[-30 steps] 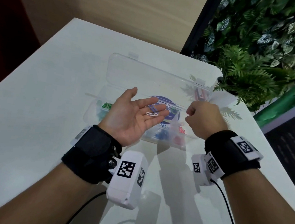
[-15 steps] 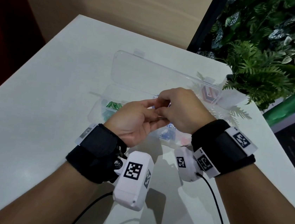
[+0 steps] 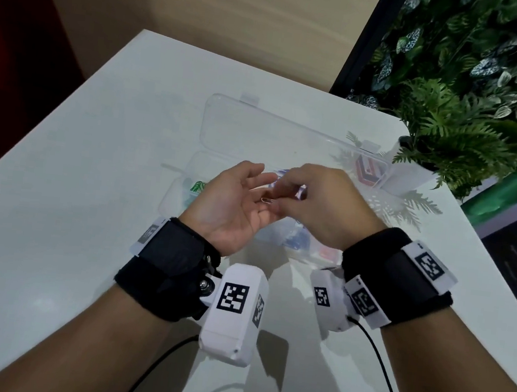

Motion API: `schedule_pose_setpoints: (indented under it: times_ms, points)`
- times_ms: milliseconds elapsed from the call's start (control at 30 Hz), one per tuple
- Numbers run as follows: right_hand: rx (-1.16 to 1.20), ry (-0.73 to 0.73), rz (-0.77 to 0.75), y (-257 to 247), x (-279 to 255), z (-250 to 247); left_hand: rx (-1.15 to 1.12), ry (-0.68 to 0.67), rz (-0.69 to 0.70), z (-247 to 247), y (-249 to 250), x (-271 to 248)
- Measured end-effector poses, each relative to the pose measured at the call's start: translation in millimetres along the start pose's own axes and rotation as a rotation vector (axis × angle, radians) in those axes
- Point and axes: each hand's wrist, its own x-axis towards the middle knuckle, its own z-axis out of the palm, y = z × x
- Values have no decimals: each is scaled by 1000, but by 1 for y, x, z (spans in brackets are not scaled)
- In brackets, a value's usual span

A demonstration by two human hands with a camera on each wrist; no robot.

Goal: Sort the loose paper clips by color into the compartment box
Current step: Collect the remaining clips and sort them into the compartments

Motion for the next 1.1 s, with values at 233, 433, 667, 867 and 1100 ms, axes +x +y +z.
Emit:
schedule_pose_setpoints:
  times_ms: [233, 433, 667, 867, 1100]
  points:
    - [-19, -112, 13, -7, 6, 4, 84, -28, 11, -2, 2, -2]
    - [26, 22, 121, 10, 16, 7, 127, 59, 71, -5, 12, -2]
    - [98, 125, 200, 25, 6, -11, 180, 123, 201, -17, 33, -10]
    - [11, 565, 377, 45, -8, -47, 525, 322, 483, -11, 80, -21]
    - [-8, 269, 440, 65, 0, -52, 1090, 422, 387, 6, 107, -3]
